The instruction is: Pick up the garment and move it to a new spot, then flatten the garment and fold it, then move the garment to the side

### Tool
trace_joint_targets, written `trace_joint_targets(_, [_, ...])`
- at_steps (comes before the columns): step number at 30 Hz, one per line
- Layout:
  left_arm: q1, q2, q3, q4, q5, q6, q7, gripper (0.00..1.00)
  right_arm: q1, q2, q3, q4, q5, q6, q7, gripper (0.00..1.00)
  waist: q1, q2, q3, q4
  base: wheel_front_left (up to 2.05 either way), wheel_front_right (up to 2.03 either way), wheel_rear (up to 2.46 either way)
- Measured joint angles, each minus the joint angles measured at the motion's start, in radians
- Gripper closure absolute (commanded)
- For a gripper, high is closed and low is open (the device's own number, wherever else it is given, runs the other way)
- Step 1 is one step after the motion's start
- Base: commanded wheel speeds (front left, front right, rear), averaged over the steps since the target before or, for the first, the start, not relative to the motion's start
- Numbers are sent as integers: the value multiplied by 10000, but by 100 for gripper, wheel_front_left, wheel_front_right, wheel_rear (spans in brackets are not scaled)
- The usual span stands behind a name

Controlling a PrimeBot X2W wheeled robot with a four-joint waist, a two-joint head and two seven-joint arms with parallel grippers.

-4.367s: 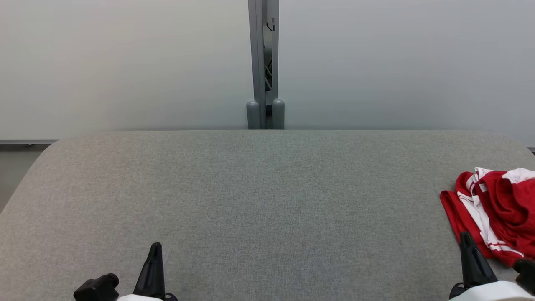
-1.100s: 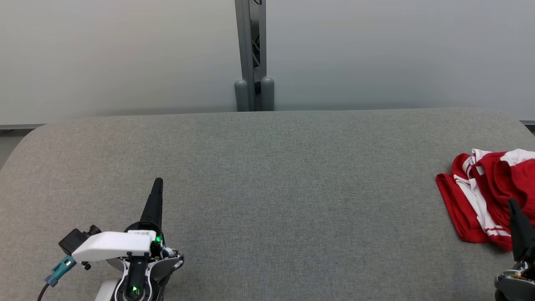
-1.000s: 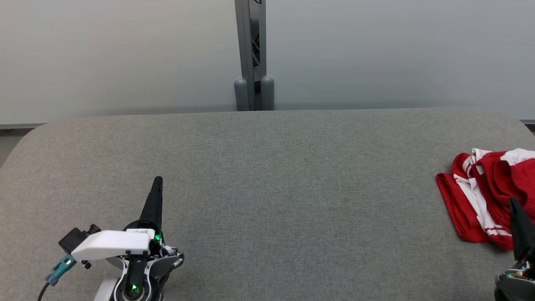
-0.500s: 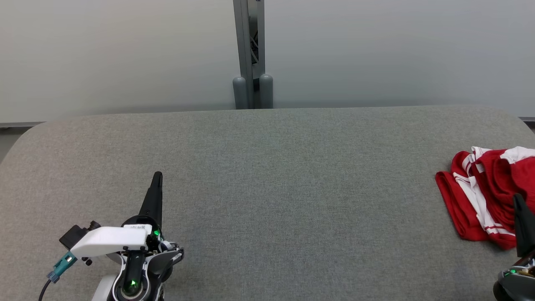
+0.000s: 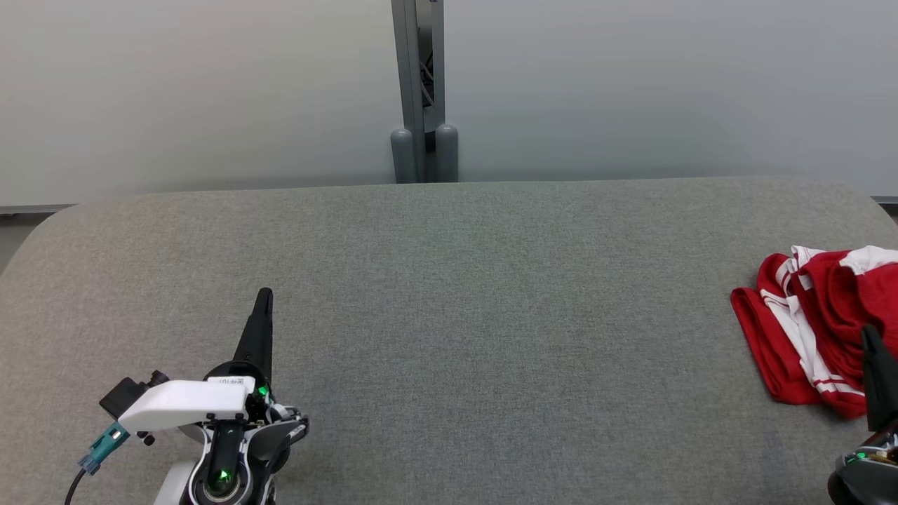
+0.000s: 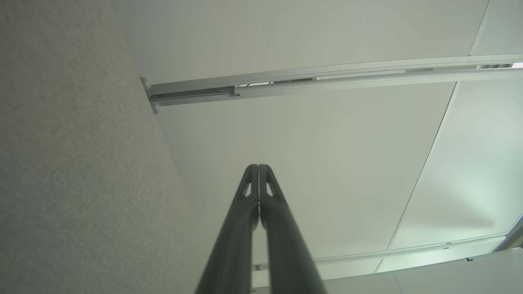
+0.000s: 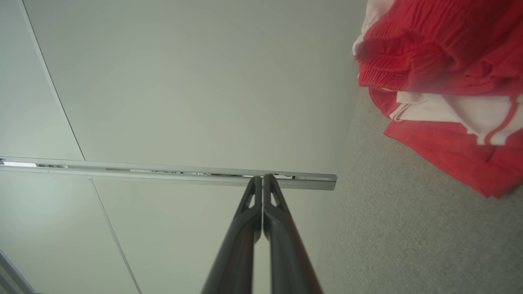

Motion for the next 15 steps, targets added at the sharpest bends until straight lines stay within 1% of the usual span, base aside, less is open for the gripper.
trace_joint_targets(15, [0, 0, 0, 0, 0, 0, 0, 100, 0, 0, 4, 0, 0, 0, 0, 100, 0, 0, 0, 0, 0, 0, 0])
